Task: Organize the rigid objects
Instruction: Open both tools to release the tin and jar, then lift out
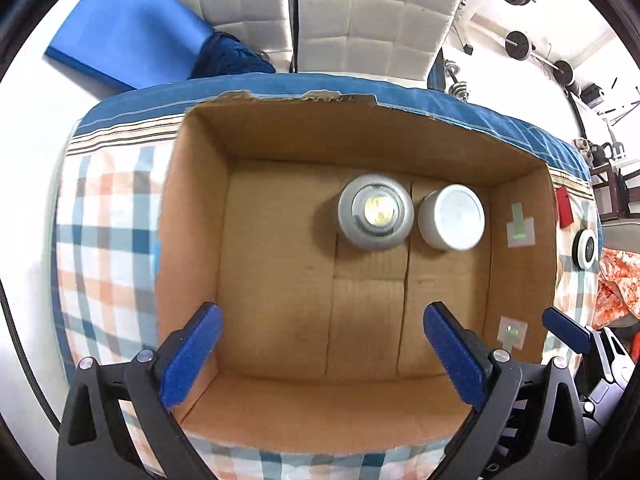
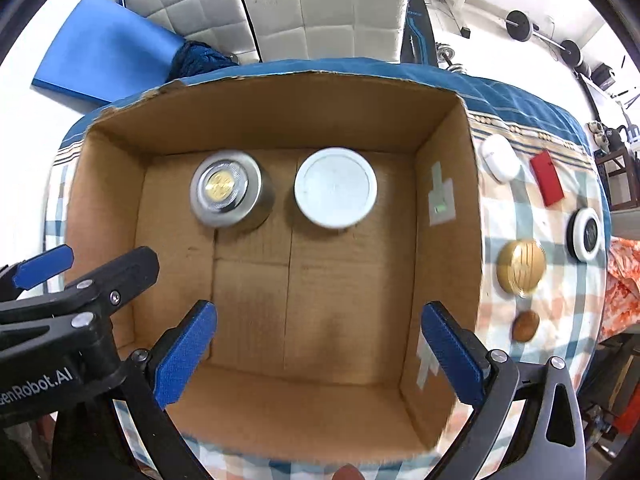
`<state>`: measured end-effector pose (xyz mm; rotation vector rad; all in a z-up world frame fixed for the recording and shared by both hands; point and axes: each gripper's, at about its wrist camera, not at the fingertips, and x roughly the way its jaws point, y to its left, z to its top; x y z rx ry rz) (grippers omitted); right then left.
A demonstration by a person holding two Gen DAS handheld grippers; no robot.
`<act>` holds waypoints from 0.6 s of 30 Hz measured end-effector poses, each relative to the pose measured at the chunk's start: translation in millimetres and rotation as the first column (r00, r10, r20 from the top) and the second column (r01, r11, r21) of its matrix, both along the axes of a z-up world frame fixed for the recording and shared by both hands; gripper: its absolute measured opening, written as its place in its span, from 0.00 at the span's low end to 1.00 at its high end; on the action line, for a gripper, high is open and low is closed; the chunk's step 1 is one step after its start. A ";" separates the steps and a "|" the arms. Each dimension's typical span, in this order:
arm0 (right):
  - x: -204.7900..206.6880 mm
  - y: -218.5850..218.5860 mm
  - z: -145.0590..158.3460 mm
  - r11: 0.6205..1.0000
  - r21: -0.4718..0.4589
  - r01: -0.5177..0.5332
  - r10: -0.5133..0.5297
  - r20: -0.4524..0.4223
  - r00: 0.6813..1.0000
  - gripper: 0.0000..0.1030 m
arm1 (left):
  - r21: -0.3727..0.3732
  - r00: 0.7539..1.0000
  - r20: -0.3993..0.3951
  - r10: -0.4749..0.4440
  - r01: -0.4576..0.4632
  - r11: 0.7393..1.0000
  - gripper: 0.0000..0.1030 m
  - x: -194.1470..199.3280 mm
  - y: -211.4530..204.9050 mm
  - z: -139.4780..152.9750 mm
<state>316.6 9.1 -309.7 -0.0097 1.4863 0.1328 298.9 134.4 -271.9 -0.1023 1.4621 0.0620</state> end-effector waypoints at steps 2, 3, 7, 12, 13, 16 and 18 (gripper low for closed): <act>-17.1 -2.6 11.5 1.000 0.003 -0.001 0.001 0.010 1.000 1.00 | 0.016 1.000 0.029 -0.003 0.003 1.000 1.00 -9.3 2.7 8.0; -23.9 -1.9 16.0 1.000 0.003 -0.001 0.001 0.015 1.000 1.00 | 0.016 0.999 0.040 -0.003 0.002 1.000 1.00 -15.1 2.9 11.3; -53.2 -4.9 40.9 1.000 0.003 -0.013 0.012 0.049 0.999 1.00 | 0.023 0.996 0.085 -0.009 0.007 1.000 1.00 -32.0 1.8 25.4; -78.0 -7.4 63.9 1.000 0.025 -0.014 0.012 0.077 0.997 1.00 | 0.006 0.994 0.108 -0.021 0.020 1.000 1.00 -56.4 -1.6 43.9; -84.4 -9.1 68.3 0.999 0.034 -0.014 0.011 0.081 0.997 1.00 | 0.000 0.994 0.111 -0.021 0.021 1.000 1.00 -60.9 -2.4 46.6; -96.6 -12.4 77.9 0.998 0.053 -0.020 0.016 0.085 0.996 1.00 | -0.004 0.991 0.129 -0.019 0.020 1.000 1.00 -73.8 -7.2 56.9; -102.6 -17.0 82.8 0.997 0.069 -0.020 0.014 0.087 0.996 1.00 | -0.009 0.989 0.144 -0.023 0.024 1.000 1.00 -80.0 -13.3 64.0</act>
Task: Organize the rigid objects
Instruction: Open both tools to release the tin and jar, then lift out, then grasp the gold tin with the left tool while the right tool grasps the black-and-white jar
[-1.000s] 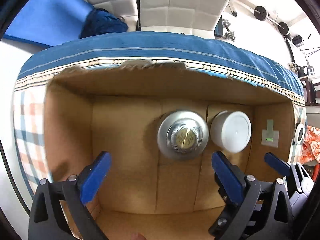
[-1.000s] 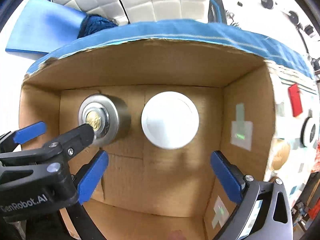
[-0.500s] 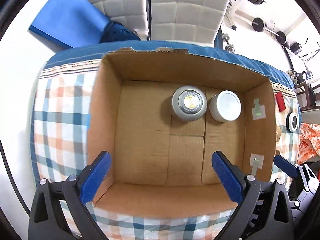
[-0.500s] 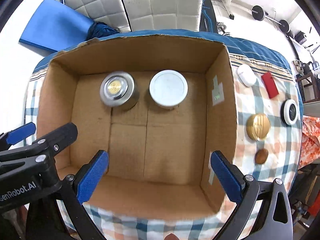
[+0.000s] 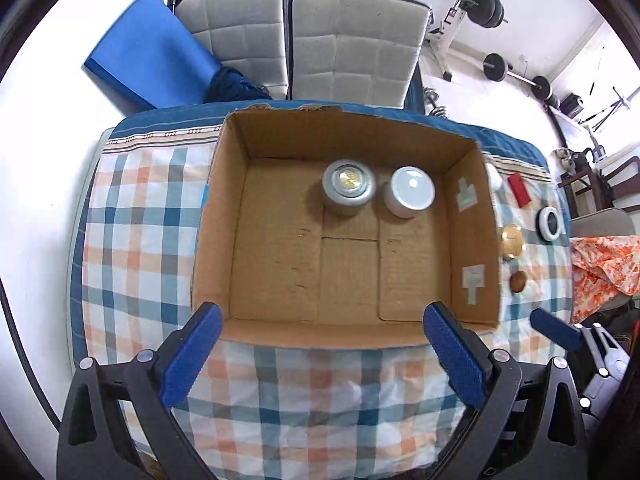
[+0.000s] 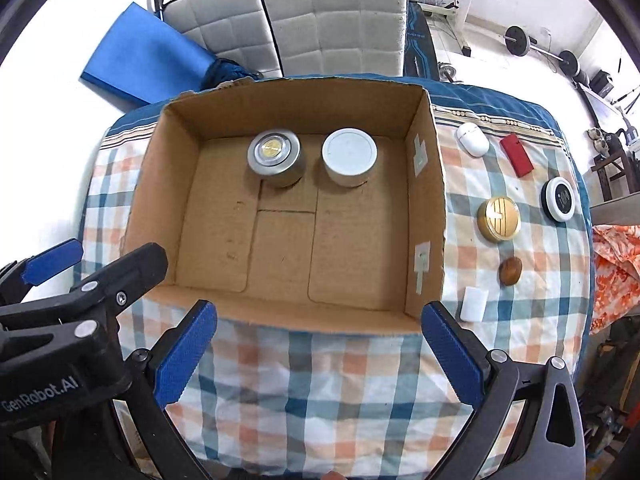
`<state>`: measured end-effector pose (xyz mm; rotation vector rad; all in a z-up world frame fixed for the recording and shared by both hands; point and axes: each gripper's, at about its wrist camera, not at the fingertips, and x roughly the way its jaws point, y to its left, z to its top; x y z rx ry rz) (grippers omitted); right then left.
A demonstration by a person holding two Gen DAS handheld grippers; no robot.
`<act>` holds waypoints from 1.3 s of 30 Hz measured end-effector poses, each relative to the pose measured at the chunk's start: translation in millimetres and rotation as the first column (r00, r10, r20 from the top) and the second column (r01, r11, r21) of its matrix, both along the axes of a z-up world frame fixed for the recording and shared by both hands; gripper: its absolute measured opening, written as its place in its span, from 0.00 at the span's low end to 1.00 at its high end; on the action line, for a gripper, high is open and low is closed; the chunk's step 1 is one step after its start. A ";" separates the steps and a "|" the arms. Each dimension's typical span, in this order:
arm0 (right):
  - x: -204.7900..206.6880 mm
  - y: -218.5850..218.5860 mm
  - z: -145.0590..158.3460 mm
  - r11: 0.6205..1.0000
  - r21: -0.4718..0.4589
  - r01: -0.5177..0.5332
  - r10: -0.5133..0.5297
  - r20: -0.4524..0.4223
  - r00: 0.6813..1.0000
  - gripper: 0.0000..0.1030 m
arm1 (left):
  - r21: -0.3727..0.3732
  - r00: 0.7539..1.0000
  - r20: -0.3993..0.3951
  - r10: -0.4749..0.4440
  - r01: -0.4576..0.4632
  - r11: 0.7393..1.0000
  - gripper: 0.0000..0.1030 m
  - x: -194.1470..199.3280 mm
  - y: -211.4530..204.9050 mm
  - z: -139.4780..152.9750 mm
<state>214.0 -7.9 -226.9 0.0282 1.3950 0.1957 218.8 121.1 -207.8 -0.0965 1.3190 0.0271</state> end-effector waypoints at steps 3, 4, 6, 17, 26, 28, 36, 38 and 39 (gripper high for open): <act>-7.5 -15.8 7.9 1.000 0.018 0.014 -0.014 0.005 1.000 1.00 | -0.018 1.000 0.015 -0.020 0.020 1.000 1.00 -5.3 -16.6 9.4; -9.7 -23.8 10.3 0.999 0.023 0.022 -0.022 0.006 1.000 1.00 | -0.029 0.999 0.015 -0.029 0.029 0.999 1.00 -5.2 -24.4 11.3; -12.4 -45.2 15.4 0.998 0.033 0.048 -0.048 0.005 0.999 1.00 | -0.050 0.998 0.023 -0.050 0.051 0.997 1.00 -4.9 -41.9 14.9; 6.2 -240.5 19.1 0.956 -0.068 0.286 -0.285 0.015 0.958 1.00 | -0.067 0.983 0.020 -0.185 0.186 0.980 1.00 46.0 -209.6 0.9; 86.4 -348.1 -65.1 0.955 -0.131 0.267 -0.278 -0.069 0.958 1.00 | 0.033 0.995 -0.076 -0.064 0.067 0.997 1.00 110.5 -285.3 -82.4; 105.7 -359.4 -87.8 0.958 -0.130 0.255 -0.267 -0.087 0.960 1.00 | 0.054 0.993 -0.106 -0.047 0.053 0.997 1.00 118.1 -293.3 -100.8; 164.8 -375.0 -165.5 0.963 -0.174 0.206 -0.232 -0.146 0.962 1.00 | 0.138 0.972 -0.232 -0.020 0.053 0.989 1.00 139.6 -316.5 -177.1; 174.4 -376.6 -180.0 0.965 -0.173 0.199 -0.228 -0.163 0.960 1.00 | 0.145 0.964 -0.264 -0.017 0.057 0.988 1.00 142.3 -320.1 -192.5; 178.5 -377.4 -186.3 0.964 -0.176 0.198 -0.227 -0.168 0.959 1.00 | 0.143 0.960 -0.279 -0.021 0.063 0.988 1.00 143.4 -322.1 -199.6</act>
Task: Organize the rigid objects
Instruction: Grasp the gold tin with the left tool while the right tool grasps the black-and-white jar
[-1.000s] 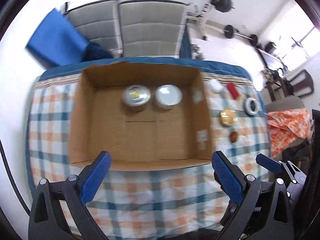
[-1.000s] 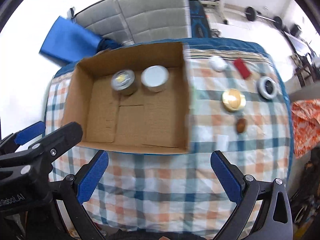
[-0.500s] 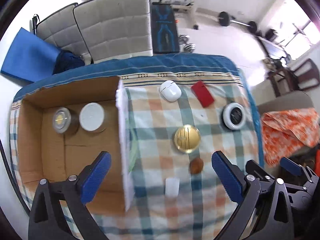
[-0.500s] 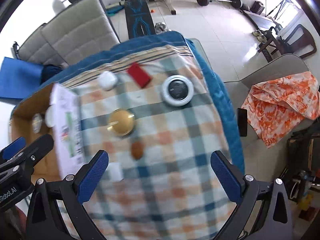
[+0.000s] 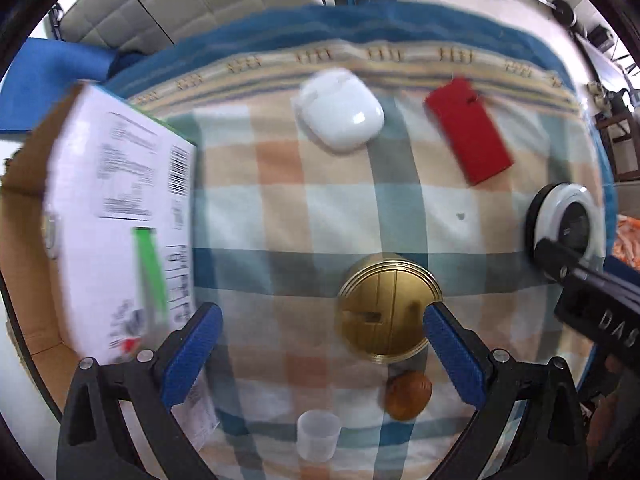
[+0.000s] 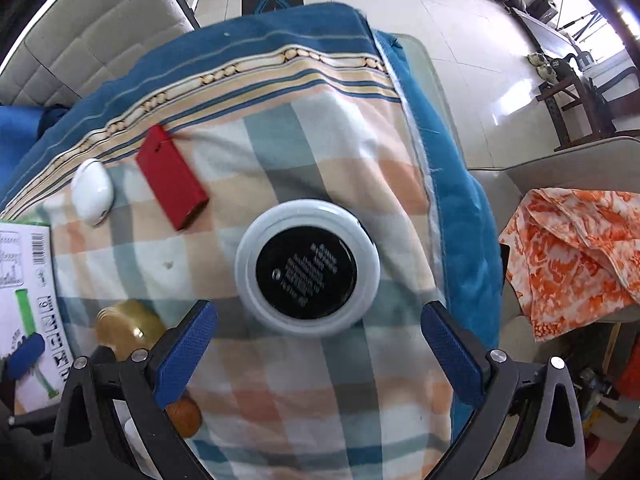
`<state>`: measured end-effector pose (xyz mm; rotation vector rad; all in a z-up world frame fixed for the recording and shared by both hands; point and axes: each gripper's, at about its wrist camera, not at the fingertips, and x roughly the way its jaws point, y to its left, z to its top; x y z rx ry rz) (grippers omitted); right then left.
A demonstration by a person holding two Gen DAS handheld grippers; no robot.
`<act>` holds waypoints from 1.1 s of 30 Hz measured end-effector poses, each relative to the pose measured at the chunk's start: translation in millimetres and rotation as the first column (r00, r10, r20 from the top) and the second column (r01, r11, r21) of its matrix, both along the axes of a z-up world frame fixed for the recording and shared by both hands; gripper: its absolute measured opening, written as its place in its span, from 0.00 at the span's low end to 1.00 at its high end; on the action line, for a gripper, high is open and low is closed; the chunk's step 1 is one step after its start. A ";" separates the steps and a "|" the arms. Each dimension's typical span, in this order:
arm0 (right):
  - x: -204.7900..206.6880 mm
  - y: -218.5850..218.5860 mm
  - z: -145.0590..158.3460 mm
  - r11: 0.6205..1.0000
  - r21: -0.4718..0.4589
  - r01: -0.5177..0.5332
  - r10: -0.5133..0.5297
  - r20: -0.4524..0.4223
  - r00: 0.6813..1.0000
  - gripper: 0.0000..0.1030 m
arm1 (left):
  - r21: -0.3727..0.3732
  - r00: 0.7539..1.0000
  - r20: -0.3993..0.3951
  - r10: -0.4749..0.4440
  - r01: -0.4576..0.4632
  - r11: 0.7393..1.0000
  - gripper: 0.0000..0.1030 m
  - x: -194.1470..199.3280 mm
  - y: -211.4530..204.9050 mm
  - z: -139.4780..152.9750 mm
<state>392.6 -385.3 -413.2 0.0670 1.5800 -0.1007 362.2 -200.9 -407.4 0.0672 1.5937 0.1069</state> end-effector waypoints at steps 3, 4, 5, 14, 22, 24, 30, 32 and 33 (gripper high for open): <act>8.1 -2.0 -16.5 1.000 0.004 0.003 -0.003 -0.025 1.000 0.95 | -0.037 1.000 -0.016 -0.017 0.016 0.999 1.00 2.3 -5.7 -13.2; 10.5 -2.5 -22.0 1.000 0.007 0.006 -0.006 -0.037 0.999 0.91 | -0.043 1.000 -0.013 -0.023 0.023 0.999 1.00 3.3 -7.4 -14.7; 12.1 -3.2 -26.4 1.000 0.021 0.010 -0.010 -0.045 0.999 0.88 | -0.042 1.000 -0.013 -0.028 0.028 0.999 1.00 4.2 -8.7 -15.3; 0.8 -2.3 -25.3 0.999 0.041 -0.018 0.020 -0.055 0.998 0.75 | -0.125 0.997 -0.030 -0.071 0.067 0.990 0.82 -0.4 -11.6 -16.3; -33.9 -14.0 -19.3 0.994 0.108 -0.019 0.029 -0.095 0.995 0.74 | -0.253 0.989 -0.142 -0.047 0.010 0.967 0.76 5.1 -10.5 -34.8; -41.6 -21.3 -21.0 0.993 0.119 -0.017 0.029 -0.096 0.995 0.74 | -0.254 0.989 -0.145 -0.039 0.001 0.967 0.77 3.4 -10.3 -38.9; -49.2 -35.7 -39.8 0.991 0.133 0.021 -0.005 -0.124 0.992 0.74 | -0.173 0.991 -0.109 -0.073 0.053 0.983 0.74 4.8 -22.4 -48.4; -47.8 -34.3 -44.7 0.992 0.120 0.028 -0.012 -0.130 0.991 0.74 | -0.117 0.992 -0.090 -0.090 0.079 0.990 0.62 5.4 -30.9 -47.3; -47.7 -33.4 -46.7 0.993 0.112 0.024 -0.009 -0.131 0.991 0.74 | -0.111 0.992 -0.084 -0.097 0.087 0.990 0.61 4.7 -32.8 -46.9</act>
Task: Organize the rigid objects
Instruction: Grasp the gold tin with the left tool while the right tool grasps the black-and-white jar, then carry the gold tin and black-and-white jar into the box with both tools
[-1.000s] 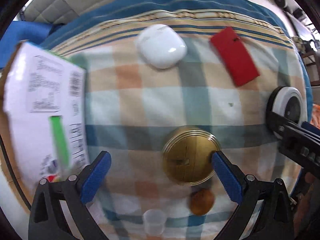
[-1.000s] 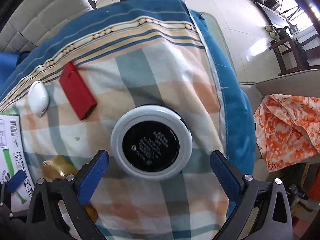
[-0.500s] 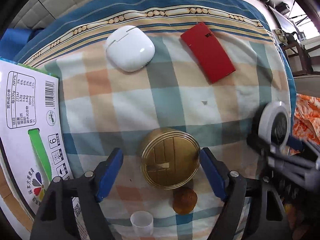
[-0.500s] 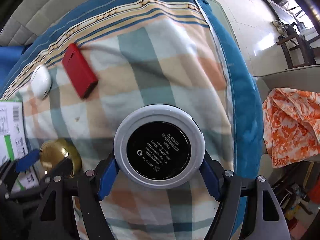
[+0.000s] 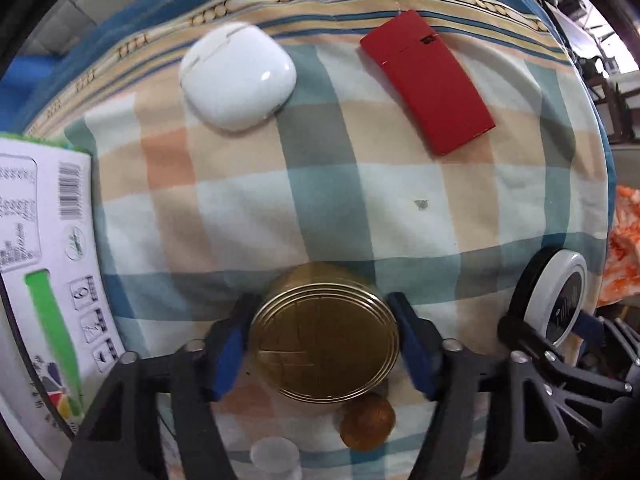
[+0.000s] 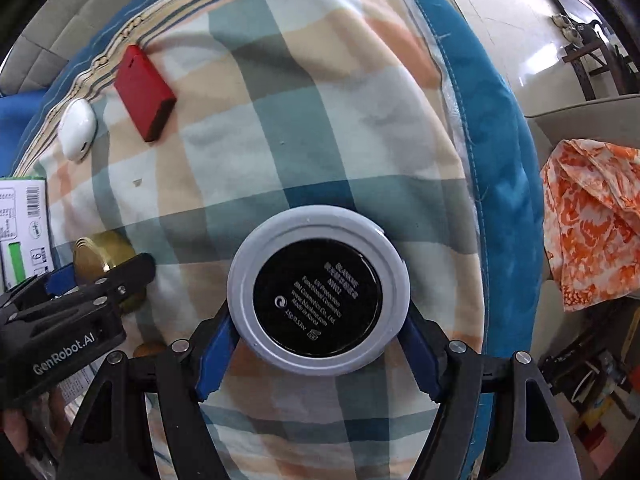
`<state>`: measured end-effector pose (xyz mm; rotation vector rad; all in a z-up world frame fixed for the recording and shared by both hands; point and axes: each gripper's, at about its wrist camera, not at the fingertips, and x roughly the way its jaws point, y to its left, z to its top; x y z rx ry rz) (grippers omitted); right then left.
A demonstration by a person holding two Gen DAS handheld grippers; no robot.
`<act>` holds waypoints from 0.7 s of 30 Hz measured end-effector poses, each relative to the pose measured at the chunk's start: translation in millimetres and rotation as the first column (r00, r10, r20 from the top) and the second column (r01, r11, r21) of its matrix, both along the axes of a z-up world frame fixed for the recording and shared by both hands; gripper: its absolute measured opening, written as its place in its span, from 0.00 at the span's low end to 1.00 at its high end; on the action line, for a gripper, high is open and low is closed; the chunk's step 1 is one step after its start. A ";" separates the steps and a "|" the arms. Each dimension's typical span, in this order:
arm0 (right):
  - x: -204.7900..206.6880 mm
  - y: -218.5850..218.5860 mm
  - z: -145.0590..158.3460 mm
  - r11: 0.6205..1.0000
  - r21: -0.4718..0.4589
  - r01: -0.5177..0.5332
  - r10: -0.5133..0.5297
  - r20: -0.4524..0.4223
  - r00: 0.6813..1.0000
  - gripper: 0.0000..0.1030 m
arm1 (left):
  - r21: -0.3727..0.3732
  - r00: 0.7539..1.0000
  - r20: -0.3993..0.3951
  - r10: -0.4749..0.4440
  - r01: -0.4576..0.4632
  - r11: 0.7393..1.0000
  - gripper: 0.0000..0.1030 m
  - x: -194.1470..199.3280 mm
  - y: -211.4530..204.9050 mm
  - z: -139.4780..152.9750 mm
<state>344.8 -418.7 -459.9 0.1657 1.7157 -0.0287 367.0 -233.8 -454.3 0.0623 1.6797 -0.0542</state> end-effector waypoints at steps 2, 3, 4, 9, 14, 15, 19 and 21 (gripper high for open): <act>-0.2 2.6 -4.3 1.000 -0.028 -0.004 0.004 0.000 1.000 0.75 | 0.003 1.000 0.008 -0.006 0.006 1.000 0.61 -2.3 -2.3 -0.2; -0.6 4.9 -4.9 0.999 -0.045 -0.010 0.010 0.000 1.000 0.74 | 0.003 1.000 0.012 -0.007 0.007 1.000 0.61 -4.1 -3.0 -0.2; -0.2 7.7 -5.3 0.999 -0.053 -0.012 0.012 0.000 1.000 0.74 | 0.004 1.000 0.014 -0.007 0.007 1.000 0.61 -5.9 -3.9 -0.2; -4.3 10.1 5.8 0.999 -0.045 -0.001 0.002 0.014 1.000 0.73 | 0.014 0.998 0.053 -0.019 0.018 1.000 0.61 -5.7 -4.2 24.3; -18.3 8.0 31.6 1.000 -0.024 0.013 -0.012 0.061 0.998 0.73 | -0.028 0.994 0.112 -0.010 0.013 1.000 0.61 -16.2 3.4 59.2; -21.7 9.8 37.4 1.000 -0.020 0.012 -0.011 0.071 0.997 0.73 | -0.041 0.992 0.124 -0.006 0.012 0.999 0.61 -18.4 6.5 67.9; -33.4 16.1 72.0 1.000 0.008 0.014 -0.015 0.115 0.993 0.73 | -0.097 0.985 0.173 0.001 0.016 0.995 0.61 -33.2 24.4 106.3; -38.2 25.1 94.5 1.000 0.023 0.011 -0.014 0.146 0.989 0.73 | -0.122 0.979 0.205 -0.003 0.029 0.992 0.61 -38.9 31.1 128.6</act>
